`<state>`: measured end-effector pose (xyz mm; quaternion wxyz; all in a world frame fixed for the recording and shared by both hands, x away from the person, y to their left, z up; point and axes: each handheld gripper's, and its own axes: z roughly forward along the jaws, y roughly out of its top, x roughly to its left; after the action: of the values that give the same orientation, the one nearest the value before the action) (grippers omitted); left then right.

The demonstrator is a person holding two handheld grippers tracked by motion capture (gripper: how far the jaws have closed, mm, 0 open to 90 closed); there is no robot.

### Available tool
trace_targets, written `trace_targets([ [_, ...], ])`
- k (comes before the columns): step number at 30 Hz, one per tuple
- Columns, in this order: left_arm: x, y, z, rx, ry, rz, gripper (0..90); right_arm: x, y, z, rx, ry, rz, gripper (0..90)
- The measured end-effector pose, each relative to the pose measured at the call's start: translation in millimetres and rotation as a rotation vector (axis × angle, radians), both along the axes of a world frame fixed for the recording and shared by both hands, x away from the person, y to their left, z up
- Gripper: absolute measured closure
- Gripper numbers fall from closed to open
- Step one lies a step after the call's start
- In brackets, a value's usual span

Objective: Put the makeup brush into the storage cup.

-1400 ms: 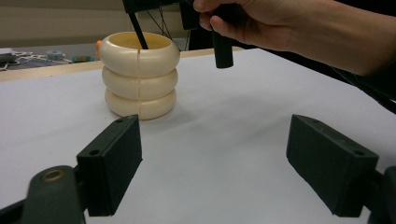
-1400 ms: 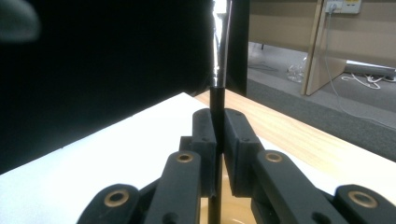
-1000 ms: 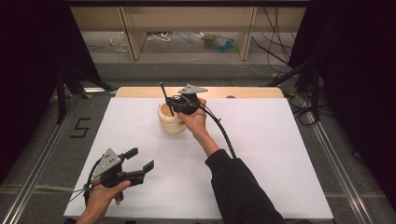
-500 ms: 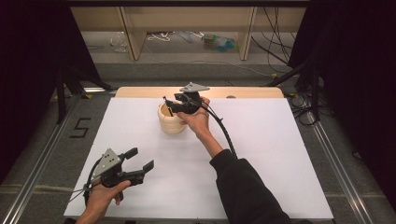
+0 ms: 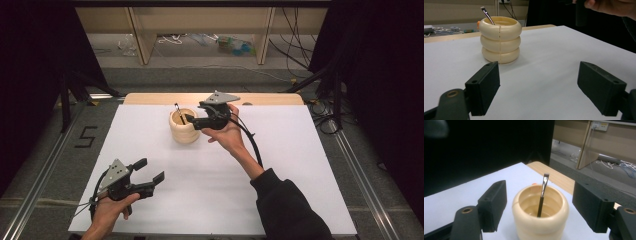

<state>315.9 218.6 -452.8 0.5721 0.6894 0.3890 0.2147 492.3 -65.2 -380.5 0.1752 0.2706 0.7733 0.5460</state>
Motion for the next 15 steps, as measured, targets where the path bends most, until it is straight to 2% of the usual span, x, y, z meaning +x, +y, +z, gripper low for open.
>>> trace_targets([
  [1,-0.6,-0.4,0.2,-0.007,0.006,-0.007,18.0,-3.4,-4.7,0.6,0.007,-0.01,0.0,29.1],
  [4,-1.0,-0.6,0.7,-0.005,0.003,-0.005,18.0,-9.2,-13.6,2.6,0.002,0.007,0.007,28.9],
  [5,0.8,1.3,1.2,0.017,-0.027,0.0,18.0,-11.2,-17.7,3.7,0.02,0.005,0.0,29.1],
  [7,-0.7,0.6,1.2,0.001,-0.007,-0.007,18.0,-15.8,-26.6,4.8,0.029,0.01,0.001,29.0],
  [9,-0.7,0.6,1.1,-0.001,-0.006,-0.007,18.0,-16.6,-28.4,4.7,0.034,0.006,0.001,29.1],
  [10,-3.6,-2.0,0.6,-0.039,0.037,-0.012,18.0,-18.1,-31.3,5.2,0.027,0.007,-0.007,29.0],
  [11,-1.9,-0.2,1.0,-0.014,0.012,-0.007,18.0,-19.3,-33.2,5.3,0.031,0.01,-0.005,29.0],
  [15,-2.4,-1.0,0.9,-0.019,0.02,-0.01,17.9,-25.0,-38.5,5.2,0.031,0.007,-0.006,29.0],
])
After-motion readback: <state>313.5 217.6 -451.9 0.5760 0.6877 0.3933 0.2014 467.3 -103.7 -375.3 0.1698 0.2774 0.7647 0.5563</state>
